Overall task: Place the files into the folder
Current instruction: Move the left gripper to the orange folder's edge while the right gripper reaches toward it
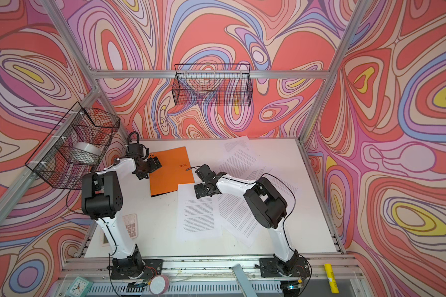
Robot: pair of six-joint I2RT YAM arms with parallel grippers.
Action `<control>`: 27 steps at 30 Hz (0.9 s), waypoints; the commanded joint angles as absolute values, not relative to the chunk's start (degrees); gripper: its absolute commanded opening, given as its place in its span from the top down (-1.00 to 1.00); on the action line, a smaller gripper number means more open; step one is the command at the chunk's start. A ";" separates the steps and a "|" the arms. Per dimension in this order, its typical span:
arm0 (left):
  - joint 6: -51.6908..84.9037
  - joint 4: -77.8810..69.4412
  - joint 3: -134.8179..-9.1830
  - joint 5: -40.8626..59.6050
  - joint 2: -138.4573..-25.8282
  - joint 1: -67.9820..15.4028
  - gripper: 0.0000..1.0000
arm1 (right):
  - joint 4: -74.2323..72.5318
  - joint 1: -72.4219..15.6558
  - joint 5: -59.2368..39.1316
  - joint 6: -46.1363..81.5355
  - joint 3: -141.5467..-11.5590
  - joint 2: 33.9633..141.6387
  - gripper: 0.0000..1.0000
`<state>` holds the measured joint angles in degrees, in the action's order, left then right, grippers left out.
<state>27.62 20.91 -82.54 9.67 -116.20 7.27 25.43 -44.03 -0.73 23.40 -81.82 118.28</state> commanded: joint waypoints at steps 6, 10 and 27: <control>27.43 21.89 -86.37 18.63 -121.06 6.75 -0.86 | 26.90 -43.18 2.31 24.51 -77.59 120.03 -0.83; 26.54 22.51 -87.39 19.71 -120.95 5.04 -0.85 | 28.79 -39.57 4.79 26.95 -76.26 119.48 -0.85; 31.62 24.61 -79.59 7.64 -101.43 -2.17 -0.92 | 27.44 -28.56 3.03 24.64 -76.87 109.69 -0.84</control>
<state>26.55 23.88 -84.18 12.12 -110.19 -0.93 26.74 -28.21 6.46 25.85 -73.71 112.49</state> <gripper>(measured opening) 0.955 0.915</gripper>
